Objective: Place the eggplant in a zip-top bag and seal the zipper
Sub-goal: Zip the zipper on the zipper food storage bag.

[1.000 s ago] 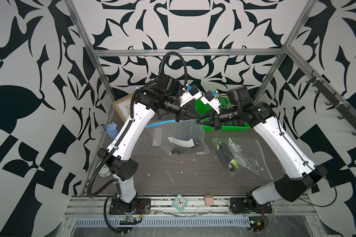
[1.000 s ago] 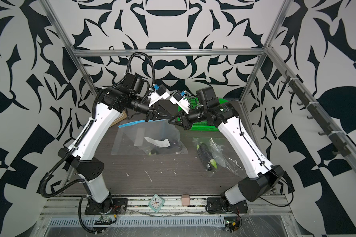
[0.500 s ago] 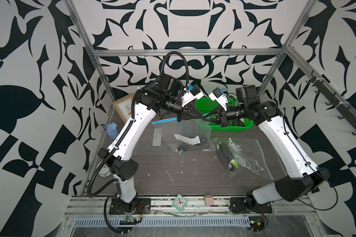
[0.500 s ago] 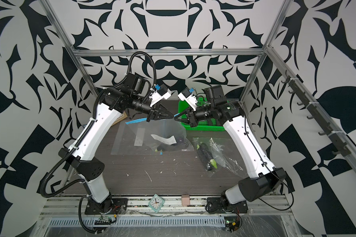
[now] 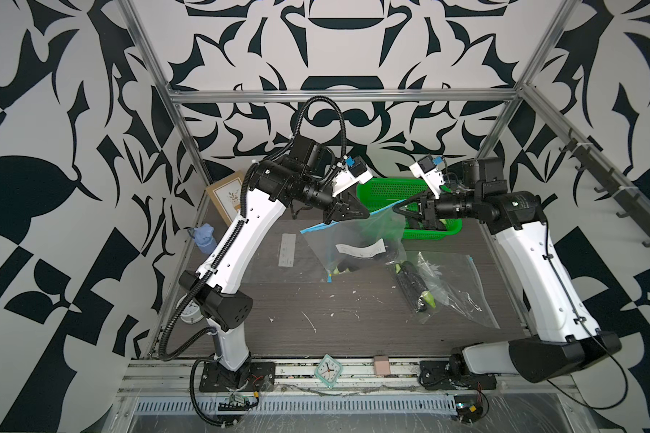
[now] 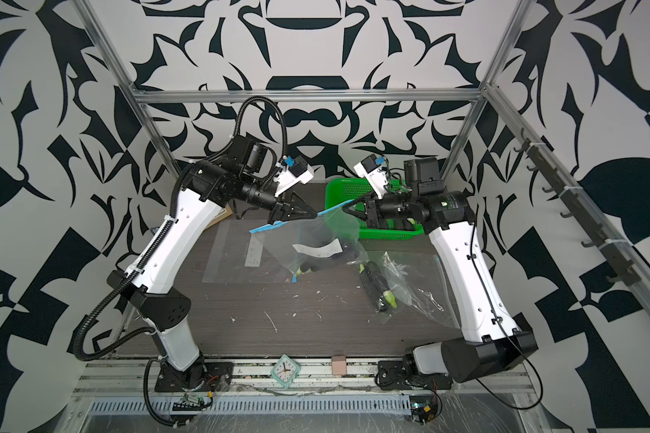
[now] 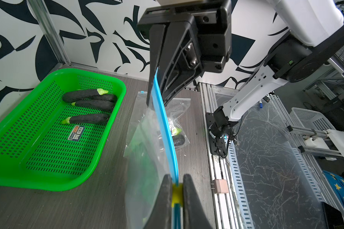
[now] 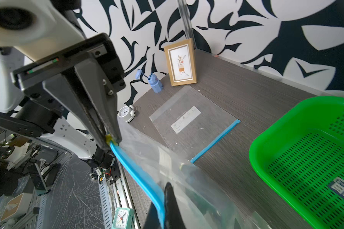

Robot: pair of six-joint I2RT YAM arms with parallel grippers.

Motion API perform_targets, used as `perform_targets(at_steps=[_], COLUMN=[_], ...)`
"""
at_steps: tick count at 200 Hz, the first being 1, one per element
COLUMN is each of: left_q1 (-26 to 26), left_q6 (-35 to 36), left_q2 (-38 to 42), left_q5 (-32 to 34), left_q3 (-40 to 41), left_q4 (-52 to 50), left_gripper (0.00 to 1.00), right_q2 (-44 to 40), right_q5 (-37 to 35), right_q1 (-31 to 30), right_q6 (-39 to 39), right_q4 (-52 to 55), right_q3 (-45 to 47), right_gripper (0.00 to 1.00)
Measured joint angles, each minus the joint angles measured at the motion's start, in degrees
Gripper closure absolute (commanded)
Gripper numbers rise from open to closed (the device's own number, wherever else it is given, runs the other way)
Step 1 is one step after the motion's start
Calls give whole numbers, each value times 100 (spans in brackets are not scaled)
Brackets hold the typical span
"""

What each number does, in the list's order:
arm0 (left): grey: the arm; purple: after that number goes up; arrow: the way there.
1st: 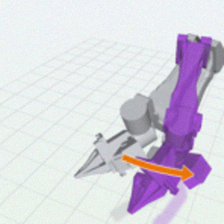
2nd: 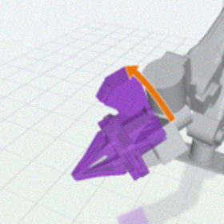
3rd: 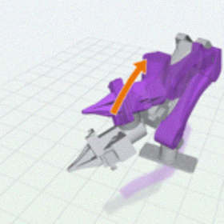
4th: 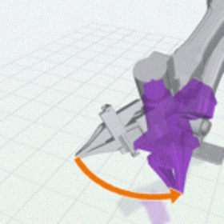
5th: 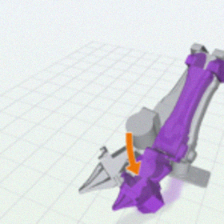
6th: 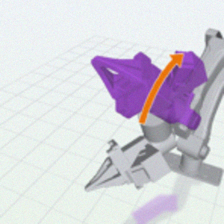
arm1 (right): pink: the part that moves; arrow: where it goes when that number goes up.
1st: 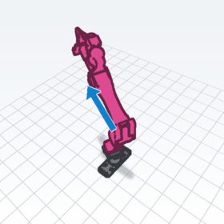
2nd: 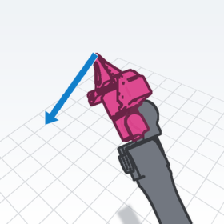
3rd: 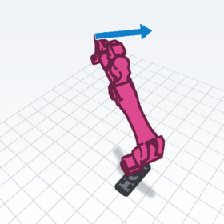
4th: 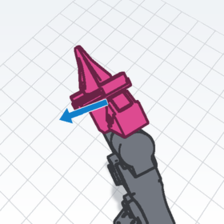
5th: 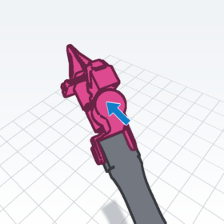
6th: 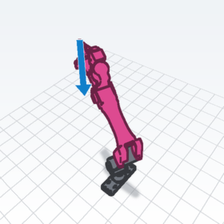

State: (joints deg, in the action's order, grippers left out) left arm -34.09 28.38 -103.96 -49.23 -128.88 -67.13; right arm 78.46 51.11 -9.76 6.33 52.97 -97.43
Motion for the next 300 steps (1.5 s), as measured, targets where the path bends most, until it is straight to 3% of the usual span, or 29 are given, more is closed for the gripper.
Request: perform_targets(at_steps=[97,186,235,275,300], left_q1=[-4,-7,24,96,107], left_q6=[-28,-50,-155,-201,-184], left_q2=[2,2,2,-24,-203], left_q5=[337,516,568,748,804], left_q3=[105,125,125,-9,-592], left_q4=[-96,-92,-7,-22,-136], left_gripper=[96,98,100,100,100], right_q2=[-544,-813,-994,-1130,-1370], right_q5=[-1580,-1945,-1799,-1318,-1169], right_q1=[638,1300,1604,1687,1692], right_q6=[-509,-951,-1021,-817,-540], right_q4=[286,345,356,313,387], right_q3=[267,391,452,503,260], right_gripper=[100,100,100,47,35])
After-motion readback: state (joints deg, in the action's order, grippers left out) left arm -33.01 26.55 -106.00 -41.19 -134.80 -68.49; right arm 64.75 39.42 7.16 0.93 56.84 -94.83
